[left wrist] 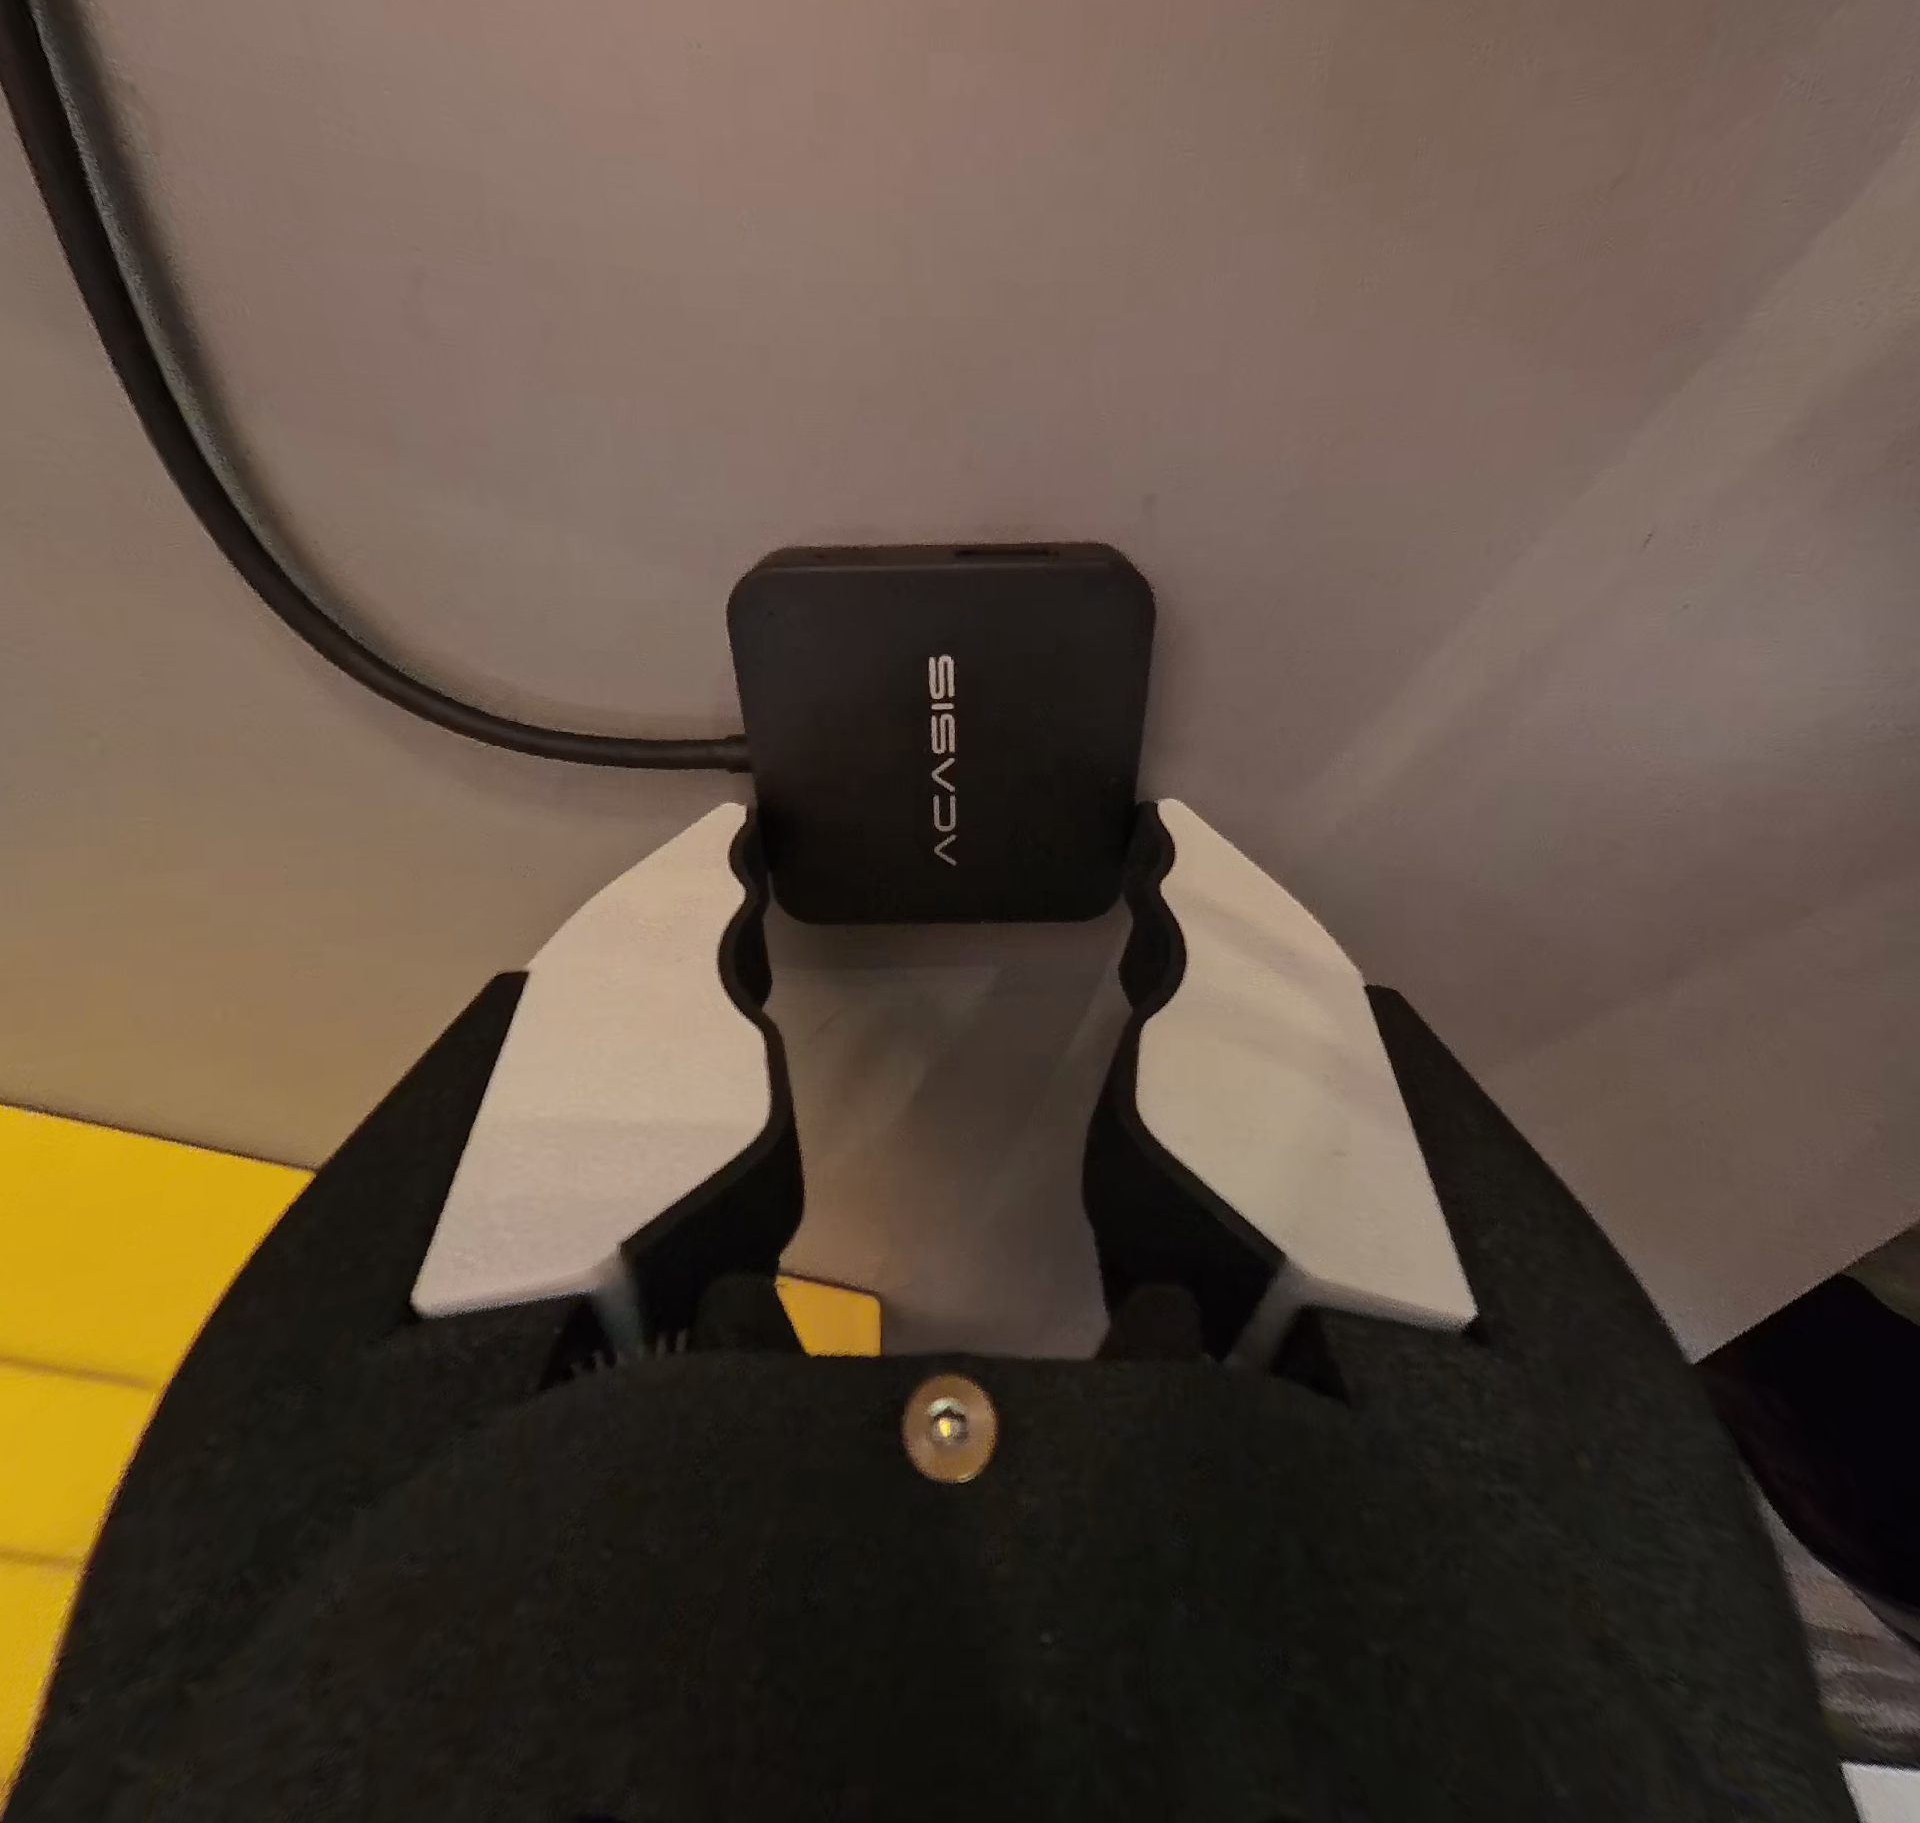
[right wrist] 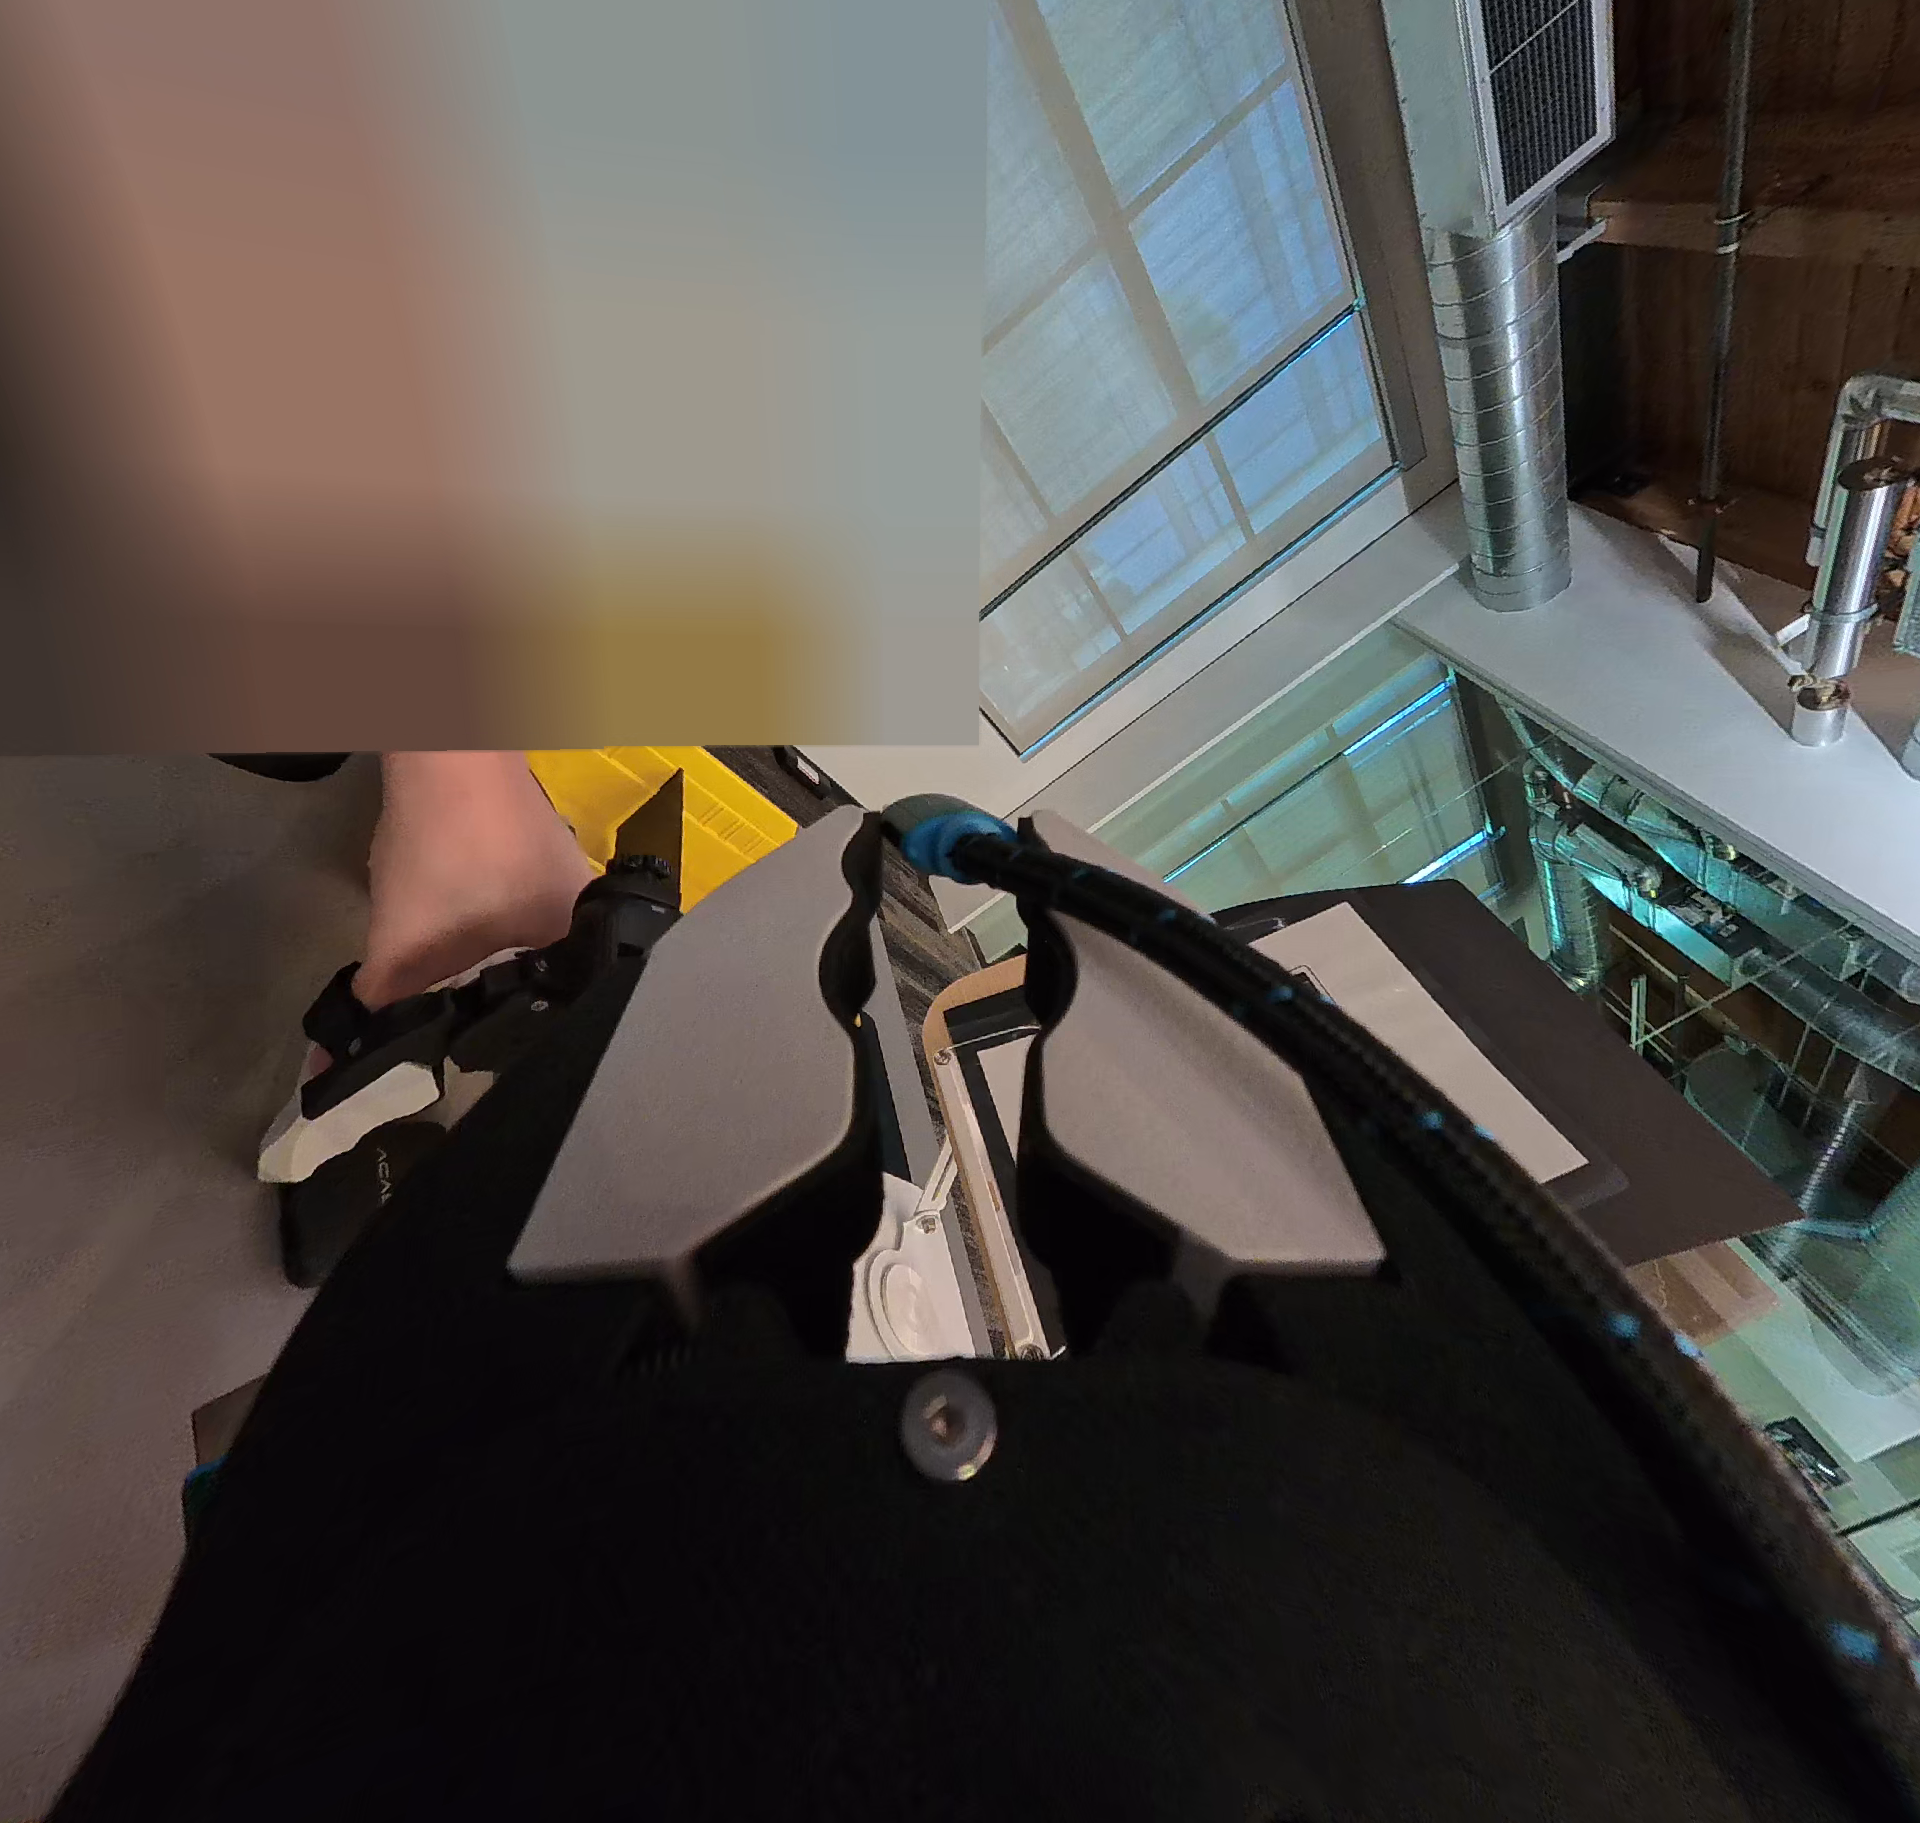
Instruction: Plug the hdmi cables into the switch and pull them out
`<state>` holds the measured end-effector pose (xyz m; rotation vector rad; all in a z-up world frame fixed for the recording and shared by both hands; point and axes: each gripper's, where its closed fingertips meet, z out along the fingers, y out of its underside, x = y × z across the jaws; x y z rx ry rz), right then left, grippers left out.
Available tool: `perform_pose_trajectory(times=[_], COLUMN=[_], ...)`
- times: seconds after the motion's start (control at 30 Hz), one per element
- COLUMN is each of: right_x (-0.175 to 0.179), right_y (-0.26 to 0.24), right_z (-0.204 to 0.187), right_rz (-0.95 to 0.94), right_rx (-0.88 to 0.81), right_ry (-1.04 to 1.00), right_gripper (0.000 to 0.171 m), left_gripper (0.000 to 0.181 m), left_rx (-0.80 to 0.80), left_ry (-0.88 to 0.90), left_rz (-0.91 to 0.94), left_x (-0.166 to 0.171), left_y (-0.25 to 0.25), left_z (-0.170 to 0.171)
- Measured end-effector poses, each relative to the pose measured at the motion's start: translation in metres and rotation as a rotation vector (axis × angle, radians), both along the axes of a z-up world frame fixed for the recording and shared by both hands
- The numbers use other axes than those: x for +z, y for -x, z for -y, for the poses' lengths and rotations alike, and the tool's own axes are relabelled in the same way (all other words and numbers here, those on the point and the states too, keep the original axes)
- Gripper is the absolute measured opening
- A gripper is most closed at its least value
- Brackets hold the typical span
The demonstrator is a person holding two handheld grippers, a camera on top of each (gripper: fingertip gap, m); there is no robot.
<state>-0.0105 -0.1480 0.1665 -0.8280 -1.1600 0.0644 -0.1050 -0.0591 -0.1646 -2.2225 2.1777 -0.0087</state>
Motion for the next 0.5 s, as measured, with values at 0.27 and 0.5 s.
perform_pose_trajectory(times=[0.27,0.5], right_x=[-0.001,-0.002], right_y=[-0.001,-0.001], right_z=[-0.001,-0.004], right_rz=[-0.001,0.003], right_rx=[-0.003,-0.011], right_ry=[0.004,0.009], right_gripper=[0.025,0.023], left_gripper=[0.066,0.066], left_rx=[-0.011,-0.042], left_ry=[-0.059,-0.13], left_rz=[0.059,0.062], left_x=[0.02,0.033], left_y=[-0.004,0.008], left_z=[-0.007,-0.011])
